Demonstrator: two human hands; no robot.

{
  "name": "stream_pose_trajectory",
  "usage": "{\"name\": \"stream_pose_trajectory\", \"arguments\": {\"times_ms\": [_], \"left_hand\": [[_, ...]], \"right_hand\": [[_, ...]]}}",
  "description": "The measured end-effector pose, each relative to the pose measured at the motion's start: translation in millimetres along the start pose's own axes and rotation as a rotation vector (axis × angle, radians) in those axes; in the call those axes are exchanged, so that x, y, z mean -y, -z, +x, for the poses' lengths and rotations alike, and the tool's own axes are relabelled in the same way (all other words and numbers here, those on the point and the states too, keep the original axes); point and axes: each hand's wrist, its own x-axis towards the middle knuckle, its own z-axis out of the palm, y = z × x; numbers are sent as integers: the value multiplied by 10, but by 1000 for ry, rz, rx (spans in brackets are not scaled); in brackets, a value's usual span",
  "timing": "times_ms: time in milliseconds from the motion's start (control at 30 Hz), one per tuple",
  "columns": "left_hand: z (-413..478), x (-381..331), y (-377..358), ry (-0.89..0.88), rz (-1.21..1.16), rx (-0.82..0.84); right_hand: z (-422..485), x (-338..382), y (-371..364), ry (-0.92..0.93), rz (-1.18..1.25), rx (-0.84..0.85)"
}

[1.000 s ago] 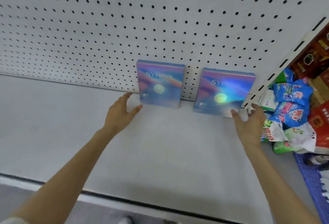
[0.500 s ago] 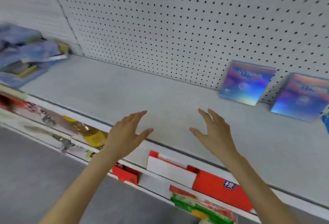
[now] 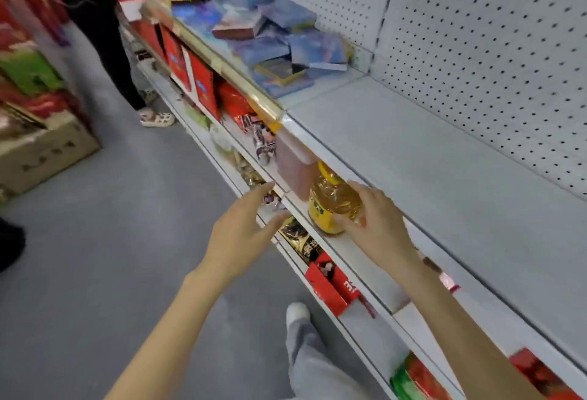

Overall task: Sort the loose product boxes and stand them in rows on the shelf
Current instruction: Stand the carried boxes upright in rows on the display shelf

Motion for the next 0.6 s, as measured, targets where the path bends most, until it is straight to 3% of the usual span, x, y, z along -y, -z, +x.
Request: {"name": "stream_pose_trajectory", "arguments": {"times_ms": [167, 500, 600], "left_hand": [[506, 608, 263, 91, 23, -48], [2281, 1533, 995, 224, -17, -201], [2580, 1849, 1159, 285, -54, -237]], "right_hand": [[918, 405, -432, 75, 20, 79], [3184, 1360, -908, 185, 380, 135], [3705, 1656, -1085, 204, 381, 183]]}}
